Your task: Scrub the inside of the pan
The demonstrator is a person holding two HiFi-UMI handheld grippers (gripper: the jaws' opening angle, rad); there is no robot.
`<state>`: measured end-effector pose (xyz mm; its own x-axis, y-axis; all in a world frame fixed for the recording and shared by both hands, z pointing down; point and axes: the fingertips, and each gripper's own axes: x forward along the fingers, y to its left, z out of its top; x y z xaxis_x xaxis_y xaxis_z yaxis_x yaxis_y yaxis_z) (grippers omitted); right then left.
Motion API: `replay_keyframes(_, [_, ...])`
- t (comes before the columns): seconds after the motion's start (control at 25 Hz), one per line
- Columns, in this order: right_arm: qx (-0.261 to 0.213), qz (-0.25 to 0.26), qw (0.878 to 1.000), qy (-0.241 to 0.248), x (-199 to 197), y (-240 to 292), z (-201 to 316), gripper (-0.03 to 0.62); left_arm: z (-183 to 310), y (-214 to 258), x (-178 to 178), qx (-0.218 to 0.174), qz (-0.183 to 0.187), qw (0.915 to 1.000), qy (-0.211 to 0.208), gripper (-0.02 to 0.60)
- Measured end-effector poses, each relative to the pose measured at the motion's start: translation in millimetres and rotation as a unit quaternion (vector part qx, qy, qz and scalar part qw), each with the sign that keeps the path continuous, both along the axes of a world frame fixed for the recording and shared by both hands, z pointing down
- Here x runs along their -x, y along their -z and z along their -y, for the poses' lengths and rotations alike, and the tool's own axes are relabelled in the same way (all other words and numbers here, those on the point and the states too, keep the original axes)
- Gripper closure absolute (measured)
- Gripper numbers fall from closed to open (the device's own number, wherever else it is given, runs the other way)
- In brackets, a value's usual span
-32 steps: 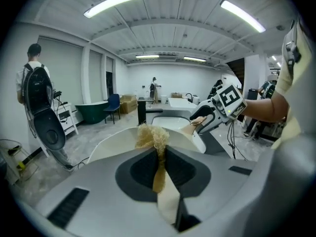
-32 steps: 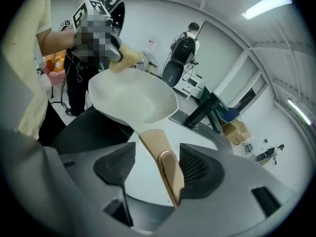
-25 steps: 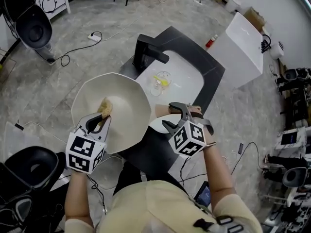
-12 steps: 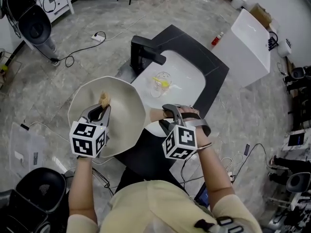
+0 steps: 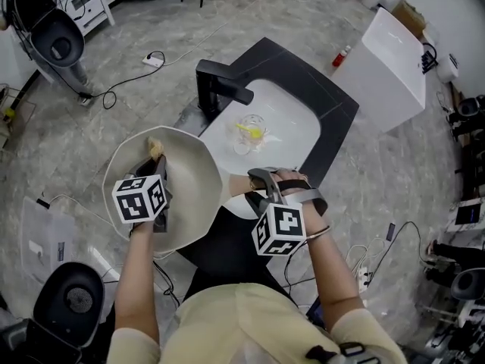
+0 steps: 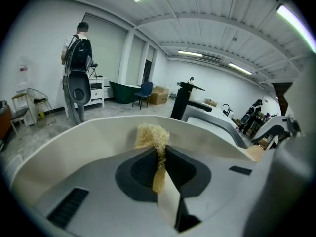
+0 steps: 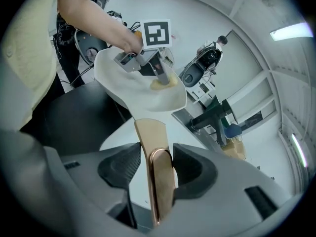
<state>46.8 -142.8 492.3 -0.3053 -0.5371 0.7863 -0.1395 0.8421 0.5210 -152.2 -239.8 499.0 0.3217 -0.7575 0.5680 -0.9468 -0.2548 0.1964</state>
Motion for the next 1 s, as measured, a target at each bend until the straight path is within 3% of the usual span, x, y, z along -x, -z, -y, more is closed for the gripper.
replay_keyframes(0.2, [-0.001, -0.002, 1.0, 0.011, 1.2, -0.7, 0.3, 0.388, 10.1, -14.0, -7.1, 0.02, -0.023, 0.9995, 0.006, 0.538])
replay_keyframes(0.48, [-0.002, 0.004, 1.0, 0.014, 0.5, -0.6, 1.0, 0.388, 8.8, -16.4, -50.2, 0.034, -0.049, 0.9956, -0.073, 0.538])
replay_keyframes(0.8, [-0.006, 0.003, 1.0, 0.014, 3.4, 0.6, 1.5, 0.388, -15.4, -14.8, -87.9, 0.073, -0.058, 0.9816, -0.167, 0.538])
replay_keyframes(1.0, [-0.009, -0.004, 1.0, 0.013, 0.3, 0.4, 0.2, 0.39, -39.4, -15.5, -112.2, 0.096, -0.039, 0.9674, -0.231, 0.538])
